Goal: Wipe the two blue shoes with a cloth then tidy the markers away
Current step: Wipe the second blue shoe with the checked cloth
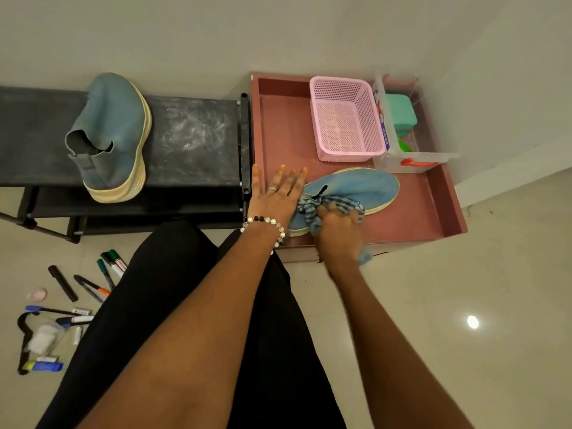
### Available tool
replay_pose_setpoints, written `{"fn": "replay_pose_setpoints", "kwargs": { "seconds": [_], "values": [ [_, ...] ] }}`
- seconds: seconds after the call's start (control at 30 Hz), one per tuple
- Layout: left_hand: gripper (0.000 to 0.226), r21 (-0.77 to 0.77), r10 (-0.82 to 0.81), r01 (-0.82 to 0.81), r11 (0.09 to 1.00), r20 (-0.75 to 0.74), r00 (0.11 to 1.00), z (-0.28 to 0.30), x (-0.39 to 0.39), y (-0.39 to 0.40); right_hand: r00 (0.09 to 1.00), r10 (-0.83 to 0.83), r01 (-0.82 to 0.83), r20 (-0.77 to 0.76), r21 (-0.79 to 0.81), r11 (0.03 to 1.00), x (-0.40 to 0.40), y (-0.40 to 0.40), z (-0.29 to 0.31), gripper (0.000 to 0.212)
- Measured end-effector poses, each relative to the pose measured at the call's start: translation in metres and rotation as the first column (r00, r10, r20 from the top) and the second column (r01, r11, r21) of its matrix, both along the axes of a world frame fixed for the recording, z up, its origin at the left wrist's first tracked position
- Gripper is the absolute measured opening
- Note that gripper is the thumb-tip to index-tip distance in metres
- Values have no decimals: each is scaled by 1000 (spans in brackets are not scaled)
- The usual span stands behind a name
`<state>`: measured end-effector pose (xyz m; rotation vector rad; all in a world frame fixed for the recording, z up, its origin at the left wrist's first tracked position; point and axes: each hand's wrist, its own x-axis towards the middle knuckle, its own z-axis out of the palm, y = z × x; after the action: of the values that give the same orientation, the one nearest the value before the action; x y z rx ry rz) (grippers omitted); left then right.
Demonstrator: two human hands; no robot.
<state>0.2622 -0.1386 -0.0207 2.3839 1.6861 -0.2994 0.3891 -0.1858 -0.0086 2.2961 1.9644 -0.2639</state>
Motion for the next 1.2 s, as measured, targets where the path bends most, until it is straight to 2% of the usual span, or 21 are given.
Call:
{"fn": "replay_pose_setpoints", "kwargs": {
  "seconds": [0.07,0.13,0.2,0.3,0.43,0.5,0.57,0.63,0.7,0.77,0.8,0.9,1.0,1.07,1.13,1.2],
  "values": [
    [107,0,-2,2,1000,0,1000,1,0,1,989,-59,57,-136,-16,998,-27,-6,-5,25],
    [99,-3,1,-1,1000,3,1000,3,0,0,959,27,-30,-281,-9,999,-30,-20,-9,30],
    [109,-2,0,0,1000,-2,1000,5,0,-1,925,116,-109,-361,39,993,-6,-26,-9,44],
    [115,-13,4,-4,1000,4,1000,3,1,-2,978,70,-70,-195,5,998,34,-19,-5,59],
    [98,-2,13,-13,1000,7,1000,6,1,-2,985,-110,113,-129,12,994,3,-11,1,42],
    [98,11,20,-20,1000,7,1000,6,1,-1,988,-76,72,-133,-32,997,-27,-13,-5,36],
    [102,15,22,-22,1000,1,1000,4,1,-1,982,41,-44,-185,-12,999,-35,-20,-8,32],
    [108,5,24,-24,1000,7,1000,2,1,-2,960,140,-149,-241,-17,989,-13,-24,-4,42],
    [119,-7,16,-16,1000,5,1000,1,1,-2,972,184,-198,-146,-85,977,19,-21,0,58],
    [121,-14,17,-17,1000,6,1000,0,1,-1,984,176,-177,-15,-88,980,31,-15,2,56],
    [118,-10,24,-24,1000,7,1000,0,1,-1,992,128,-128,1,-67,990,25,-10,3,50],
    [105,11,41,-41,999,5,999,2,1,-1,997,-20,18,-75,-31,999,-19,-8,1,37],
    [102,15,38,-38,999,13,999,3,0,-1,975,73,-80,-208,-26,996,-27,-28,-1,39],
    [110,0,25,-25,1000,12,1000,3,-1,-1,961,125,-140,-249,-44,989,-3,-33,3,55],
    [117,5,21,-21,1000,17,1000,2,-1,-2,984,136,-146,-115,-78,986,19,-27,5,63],
    [117,-5,19,-19,1000,18,1000,2,-2,-2,998,59,-60,-10,-83,995,24,-16,7,58]
  ]
}}
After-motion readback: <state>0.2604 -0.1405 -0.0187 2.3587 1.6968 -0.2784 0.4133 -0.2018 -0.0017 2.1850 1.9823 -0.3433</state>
